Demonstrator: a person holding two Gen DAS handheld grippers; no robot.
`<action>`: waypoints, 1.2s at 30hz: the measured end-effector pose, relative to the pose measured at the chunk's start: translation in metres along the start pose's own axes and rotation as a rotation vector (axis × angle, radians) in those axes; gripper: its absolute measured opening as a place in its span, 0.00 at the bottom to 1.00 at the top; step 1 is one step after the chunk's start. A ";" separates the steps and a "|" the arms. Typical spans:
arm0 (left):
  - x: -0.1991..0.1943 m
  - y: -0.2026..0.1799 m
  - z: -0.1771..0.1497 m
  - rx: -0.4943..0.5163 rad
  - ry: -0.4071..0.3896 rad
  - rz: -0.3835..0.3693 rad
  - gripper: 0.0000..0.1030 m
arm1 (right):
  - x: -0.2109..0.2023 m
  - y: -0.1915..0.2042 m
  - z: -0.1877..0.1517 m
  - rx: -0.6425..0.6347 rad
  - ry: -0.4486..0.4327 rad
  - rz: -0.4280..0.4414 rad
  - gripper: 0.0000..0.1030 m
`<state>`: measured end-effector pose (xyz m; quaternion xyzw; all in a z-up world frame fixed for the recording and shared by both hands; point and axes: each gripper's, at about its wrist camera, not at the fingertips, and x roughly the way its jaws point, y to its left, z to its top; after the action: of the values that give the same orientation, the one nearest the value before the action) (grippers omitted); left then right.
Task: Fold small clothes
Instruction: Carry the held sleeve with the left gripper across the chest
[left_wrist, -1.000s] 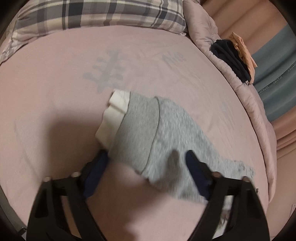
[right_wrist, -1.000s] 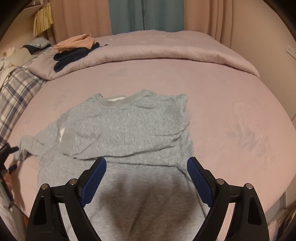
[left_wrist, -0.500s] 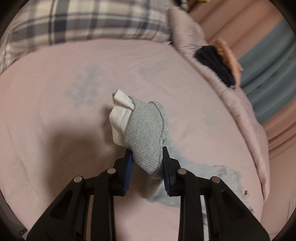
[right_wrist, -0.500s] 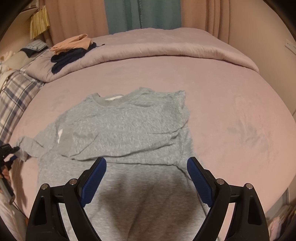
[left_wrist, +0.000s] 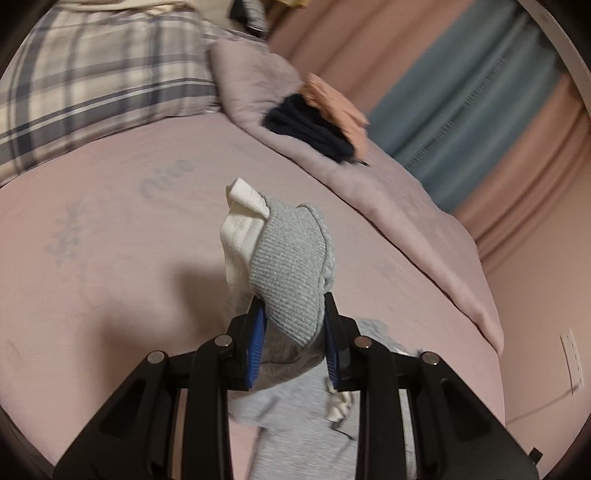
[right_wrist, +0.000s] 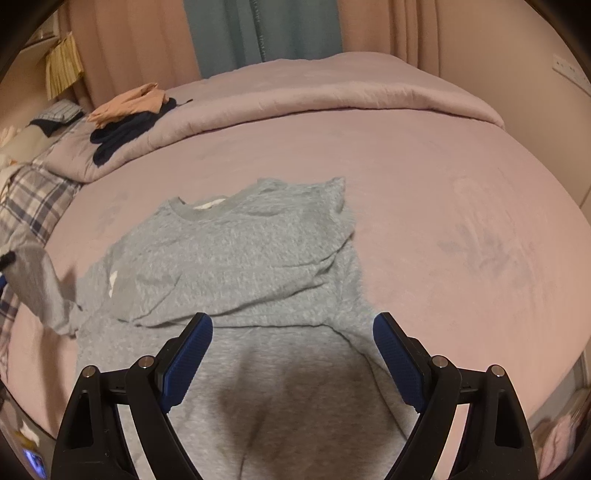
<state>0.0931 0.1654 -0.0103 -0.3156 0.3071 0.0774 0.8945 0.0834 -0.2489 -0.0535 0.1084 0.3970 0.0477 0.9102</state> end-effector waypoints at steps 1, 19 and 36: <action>0.002 -0.007 -0.002 0.014 0.007 -0.013 0.27 | 0.000 -0.001 0.000 0.006 0.000 0.001 0.86; 0.024 -0.105 -0.043 0.210 0.122 -0.147 0.27 | -0.005 -0.035 -0.005 0.096 -0.011 -0.005 0.86; 0.071 -0.157 -0.091 0.317 0.273 -0.191 0.27 | -0.004 -0.058 -0.008 0.145 0.001 -0.015 0.86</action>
<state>0.1568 -0.0185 -0.0276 -0.2065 0.4023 -0.1000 0.8863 0.0752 -0.3045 -0.0697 0.1710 0.4007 0.0119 0.9000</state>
